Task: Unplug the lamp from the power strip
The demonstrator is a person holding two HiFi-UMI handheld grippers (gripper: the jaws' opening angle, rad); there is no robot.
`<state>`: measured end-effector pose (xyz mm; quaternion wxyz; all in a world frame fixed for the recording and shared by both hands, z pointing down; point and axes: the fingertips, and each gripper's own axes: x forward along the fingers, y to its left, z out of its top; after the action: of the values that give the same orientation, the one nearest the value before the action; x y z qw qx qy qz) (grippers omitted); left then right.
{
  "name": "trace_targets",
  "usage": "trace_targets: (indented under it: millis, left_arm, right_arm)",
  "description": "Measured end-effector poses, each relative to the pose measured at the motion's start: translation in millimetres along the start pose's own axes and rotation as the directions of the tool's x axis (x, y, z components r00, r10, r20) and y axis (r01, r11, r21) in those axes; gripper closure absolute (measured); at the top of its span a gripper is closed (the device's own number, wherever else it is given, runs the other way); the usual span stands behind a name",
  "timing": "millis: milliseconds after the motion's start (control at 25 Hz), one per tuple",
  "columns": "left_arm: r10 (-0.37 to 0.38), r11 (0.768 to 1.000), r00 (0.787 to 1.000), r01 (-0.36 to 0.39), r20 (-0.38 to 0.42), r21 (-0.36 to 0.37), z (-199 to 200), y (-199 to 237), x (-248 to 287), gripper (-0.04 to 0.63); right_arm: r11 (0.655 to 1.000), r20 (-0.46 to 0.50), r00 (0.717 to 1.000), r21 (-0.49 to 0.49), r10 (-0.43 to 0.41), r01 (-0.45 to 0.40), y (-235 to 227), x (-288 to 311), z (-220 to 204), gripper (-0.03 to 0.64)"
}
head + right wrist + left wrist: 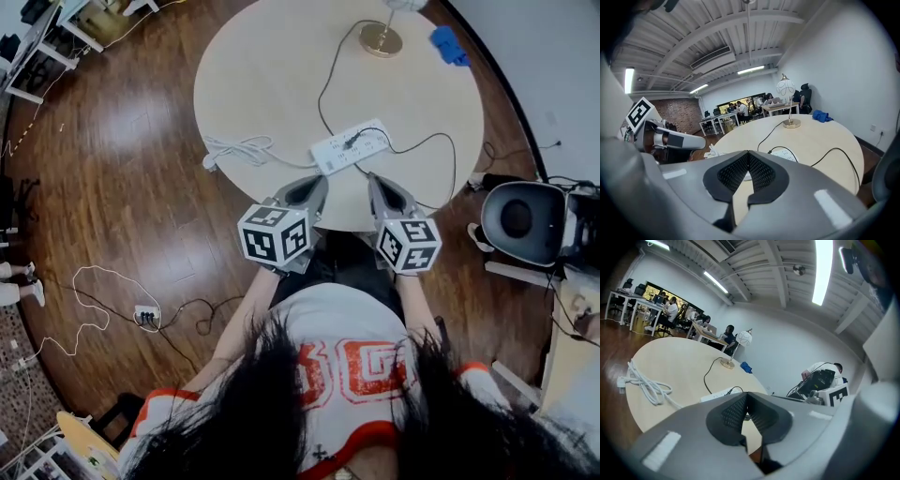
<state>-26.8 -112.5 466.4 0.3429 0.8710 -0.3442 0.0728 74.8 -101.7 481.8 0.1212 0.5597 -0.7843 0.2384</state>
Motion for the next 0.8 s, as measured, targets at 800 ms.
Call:
trace_targets:
  millis: [800]
  left_arm:
    - [-0.027,0.999,0.999,0.028,-0.040,0.034,-20.2,-33.3,-3.6,0.595]
  right_arm:
    - [1.000,-0.065,0.998,-0.021,-0.015,0.014,2.6,-30.8,-13.0,0.617]
